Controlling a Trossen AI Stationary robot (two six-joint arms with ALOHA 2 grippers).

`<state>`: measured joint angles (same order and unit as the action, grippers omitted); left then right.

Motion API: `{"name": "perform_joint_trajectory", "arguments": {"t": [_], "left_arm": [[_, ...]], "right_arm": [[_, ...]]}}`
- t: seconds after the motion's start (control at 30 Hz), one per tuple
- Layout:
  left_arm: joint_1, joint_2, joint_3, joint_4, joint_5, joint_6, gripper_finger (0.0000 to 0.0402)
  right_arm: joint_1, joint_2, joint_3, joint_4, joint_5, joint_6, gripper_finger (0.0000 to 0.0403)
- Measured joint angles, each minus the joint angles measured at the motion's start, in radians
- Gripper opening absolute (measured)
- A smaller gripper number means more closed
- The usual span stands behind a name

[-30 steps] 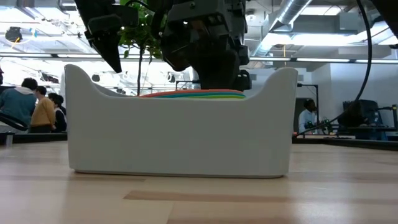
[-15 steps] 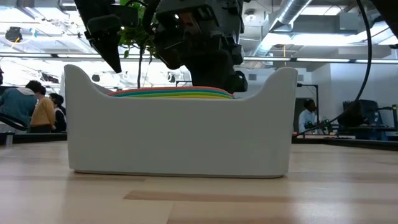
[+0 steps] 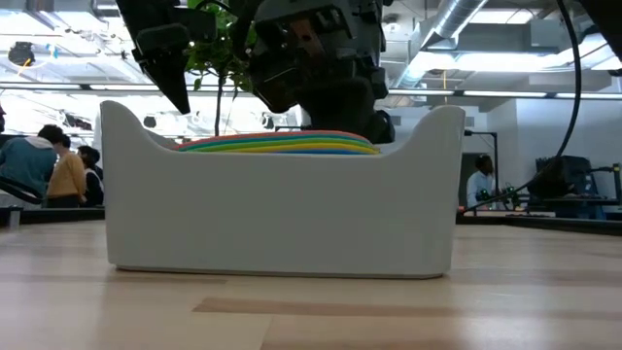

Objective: Nest measuring cups in basket
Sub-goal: Remove the stacked measuring cups from the gray bin

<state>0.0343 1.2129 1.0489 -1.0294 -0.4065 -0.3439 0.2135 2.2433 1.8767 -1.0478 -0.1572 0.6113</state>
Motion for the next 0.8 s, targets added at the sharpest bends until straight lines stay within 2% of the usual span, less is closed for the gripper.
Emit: {"name": "perform_joint_trajectory", "arguments": {"t": [0.3,0.6,0.8], "left_arm": [[0.000,0.000,0.000,0.000,-0.001,0.000,0.0000],[0.000,0.000,0.000,0.000,-0.014,0.000,0.0000],[0.000,0.000,0.000,0.000,-0.022,0.000,0.0000]], "right_arm": [[-0.003,-0.015,-0.002,-0.032,-0.021,-0.009,0.0044],[-0.007,-0.030,0.094,-0.111,-0.020,-0.039,0.0044],[-0.007,-0.031,0.103,-0.113,-0.031,-0.043,0.0044]]}}
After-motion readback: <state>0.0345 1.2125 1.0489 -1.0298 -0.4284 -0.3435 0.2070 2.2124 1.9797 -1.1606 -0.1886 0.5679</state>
